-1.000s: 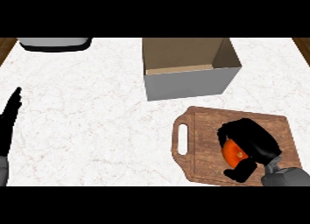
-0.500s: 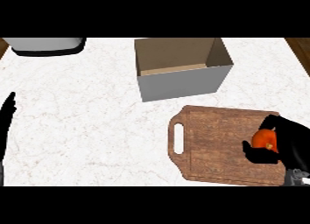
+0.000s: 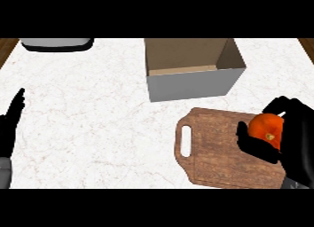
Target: Pick the squash from the cutting board and place it in the cardboard box
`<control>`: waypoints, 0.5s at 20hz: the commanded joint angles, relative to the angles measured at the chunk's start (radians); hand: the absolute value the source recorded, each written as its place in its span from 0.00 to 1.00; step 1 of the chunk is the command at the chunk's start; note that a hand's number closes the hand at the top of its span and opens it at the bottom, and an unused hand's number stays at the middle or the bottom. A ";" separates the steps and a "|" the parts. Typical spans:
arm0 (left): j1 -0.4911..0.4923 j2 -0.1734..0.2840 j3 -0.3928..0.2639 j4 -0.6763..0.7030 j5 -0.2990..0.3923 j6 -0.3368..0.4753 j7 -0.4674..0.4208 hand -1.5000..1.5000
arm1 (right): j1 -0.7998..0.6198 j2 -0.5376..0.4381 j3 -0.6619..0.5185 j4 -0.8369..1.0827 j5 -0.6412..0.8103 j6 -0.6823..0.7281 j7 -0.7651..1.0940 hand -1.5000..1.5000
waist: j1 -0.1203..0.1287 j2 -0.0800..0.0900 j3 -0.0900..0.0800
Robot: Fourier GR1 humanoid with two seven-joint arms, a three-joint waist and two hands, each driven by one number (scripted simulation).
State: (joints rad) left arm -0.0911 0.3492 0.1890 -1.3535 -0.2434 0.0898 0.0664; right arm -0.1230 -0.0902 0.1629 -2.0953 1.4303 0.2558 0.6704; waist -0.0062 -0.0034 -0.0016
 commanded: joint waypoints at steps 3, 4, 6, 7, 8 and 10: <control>-0.032 -0.013 -0.011 -0.001 -0.030 0.013 0.034 0.50 | -0.204 0.074 0.022 -0.026 -0.049 0.131 0.052 1.00 | 0.009 0.003 0.001; 0.016 0.022 0.026 -0.007 0.016 -0.035 -0.025 0.50 | -0.222 0.088 0.036 0.075 -0.059 0.030 0.088 1.00 | 0.017 0.004 0.001; -0.068 0.024 0.019 0.057 0.010 -0.041 -0.009 0.50 | -0.353 0.089 0.024 0.139 -0.119 0.017 0.144 1.00 | 0.017 0.006 0.001; -0.023 -0.007 0.013 0.045 0.006 -0.015 -0.046 0.50 | -0.431 0.089 -0.054 0.198 -0.146 0.009 0.142 1.00 | 0.023 0.007 0.001; -0.034 0.016 0.025 0.059 0.012 -0.038 -0.041 0.50 | -0.418 0.089 -0.066 0.199 -0.184 0.007 0.132 1.00 | 0.016 0.005 0.001; -0.007 -0.010 0.000 0.022 -0.013 -0.011 -0.040 0.50 | -0.597 0.090 -0.116 0.347 -0.185 -0.037 0.182 1.00 | 0.033 0.008 0.001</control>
State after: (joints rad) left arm -0.1129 0.3575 0.1992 -1.3368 -0.2434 0.0659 0.0525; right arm -0.5129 -0.0096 0.1123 -1.9003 1.2971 0.2547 0.7952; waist 0.0144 0.0020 -0.0003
